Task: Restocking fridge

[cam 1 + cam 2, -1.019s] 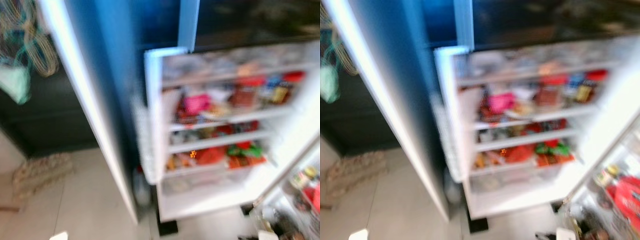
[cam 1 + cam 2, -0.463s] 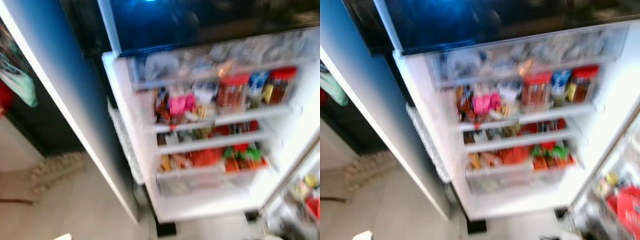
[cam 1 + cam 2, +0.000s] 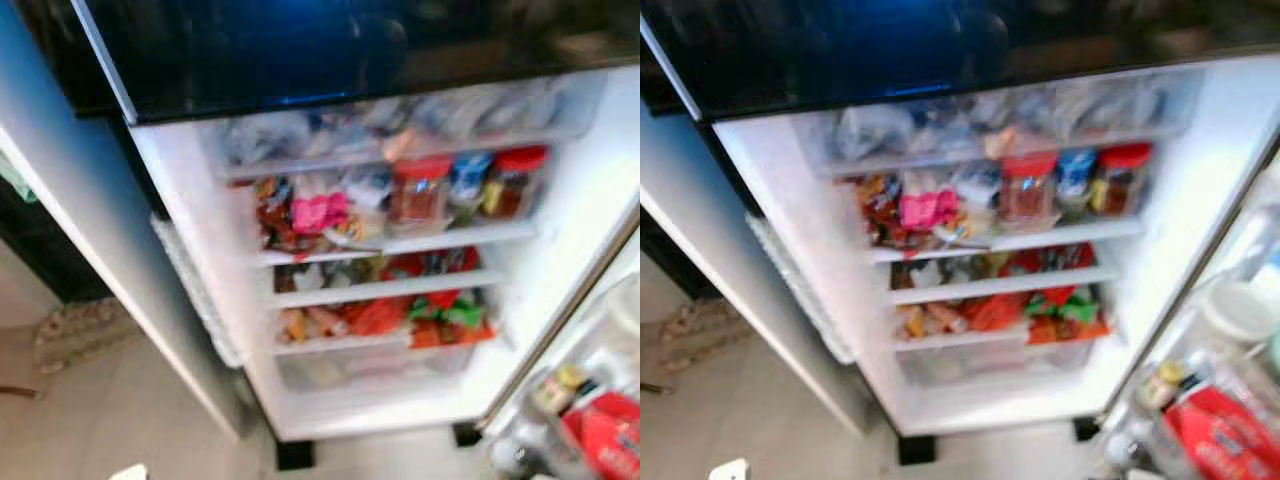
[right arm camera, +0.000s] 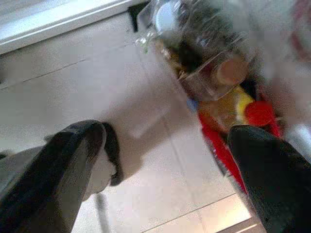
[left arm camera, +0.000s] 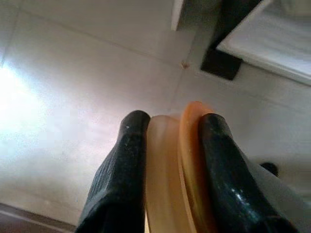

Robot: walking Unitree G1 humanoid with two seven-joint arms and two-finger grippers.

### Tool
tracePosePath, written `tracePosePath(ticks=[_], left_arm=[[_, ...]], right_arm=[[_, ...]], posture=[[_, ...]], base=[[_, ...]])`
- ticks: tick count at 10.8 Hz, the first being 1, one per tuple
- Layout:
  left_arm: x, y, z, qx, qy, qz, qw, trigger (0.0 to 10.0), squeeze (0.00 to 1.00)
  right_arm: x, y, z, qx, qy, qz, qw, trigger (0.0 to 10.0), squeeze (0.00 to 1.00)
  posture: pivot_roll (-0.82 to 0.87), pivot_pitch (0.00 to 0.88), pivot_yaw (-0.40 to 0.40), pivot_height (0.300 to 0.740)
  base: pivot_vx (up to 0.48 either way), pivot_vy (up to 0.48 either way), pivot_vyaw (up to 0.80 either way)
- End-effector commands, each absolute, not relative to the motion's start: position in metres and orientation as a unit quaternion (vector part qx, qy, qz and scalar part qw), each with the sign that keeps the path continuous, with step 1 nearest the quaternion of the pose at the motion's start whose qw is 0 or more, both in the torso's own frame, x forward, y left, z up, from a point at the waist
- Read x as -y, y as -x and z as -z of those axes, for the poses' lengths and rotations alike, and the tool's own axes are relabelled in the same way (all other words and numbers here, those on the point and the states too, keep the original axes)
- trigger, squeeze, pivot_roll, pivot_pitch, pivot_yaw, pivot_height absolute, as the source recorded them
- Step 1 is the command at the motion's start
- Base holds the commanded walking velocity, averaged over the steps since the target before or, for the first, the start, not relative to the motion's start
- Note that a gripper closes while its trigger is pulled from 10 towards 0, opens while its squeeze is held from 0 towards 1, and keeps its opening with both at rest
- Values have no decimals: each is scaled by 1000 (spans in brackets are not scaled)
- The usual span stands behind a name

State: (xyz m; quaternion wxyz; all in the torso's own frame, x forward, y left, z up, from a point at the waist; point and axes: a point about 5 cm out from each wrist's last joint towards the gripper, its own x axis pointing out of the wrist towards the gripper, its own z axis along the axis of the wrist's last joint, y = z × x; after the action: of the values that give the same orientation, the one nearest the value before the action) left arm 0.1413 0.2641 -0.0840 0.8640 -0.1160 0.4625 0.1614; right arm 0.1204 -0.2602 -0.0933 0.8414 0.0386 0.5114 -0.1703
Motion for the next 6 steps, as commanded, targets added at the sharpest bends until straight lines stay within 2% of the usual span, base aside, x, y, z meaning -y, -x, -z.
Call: tracePosePath(ticks=[1,2,3,5,6], left_arm=[[-268,-133,86,-475,114,-166,857,10000,0],[-268,-133,86,-475,114,-167,856,10000,0],[-268,-132,86,-476,114,-167,856,10000,0],[-268,-132,86,-475,114,-168,856,10000,0],[-268,-132,86,-472,118,-172,857,10000,0]], right_arm=[[251,-119,97,-518,-48,163,839,10000,0],[249,-118,97,-521,-46,163,837,10000,0],[249,-119,97,-522,-46,159,837,10000,0],[248,-119,97,-522,-45,156,838,10000,0],[248,-119,97,-520,-46,155,839,10000,0]], posture=[[-130,0,65,740],[-130,0,66,740],[-130,0,66,740],[-132,0,68,740],[-131,0,67,740]], base=[[0,-270,0],[0,-262,0],[0,-259,-763],[0,0,-697],[0,0,0]])
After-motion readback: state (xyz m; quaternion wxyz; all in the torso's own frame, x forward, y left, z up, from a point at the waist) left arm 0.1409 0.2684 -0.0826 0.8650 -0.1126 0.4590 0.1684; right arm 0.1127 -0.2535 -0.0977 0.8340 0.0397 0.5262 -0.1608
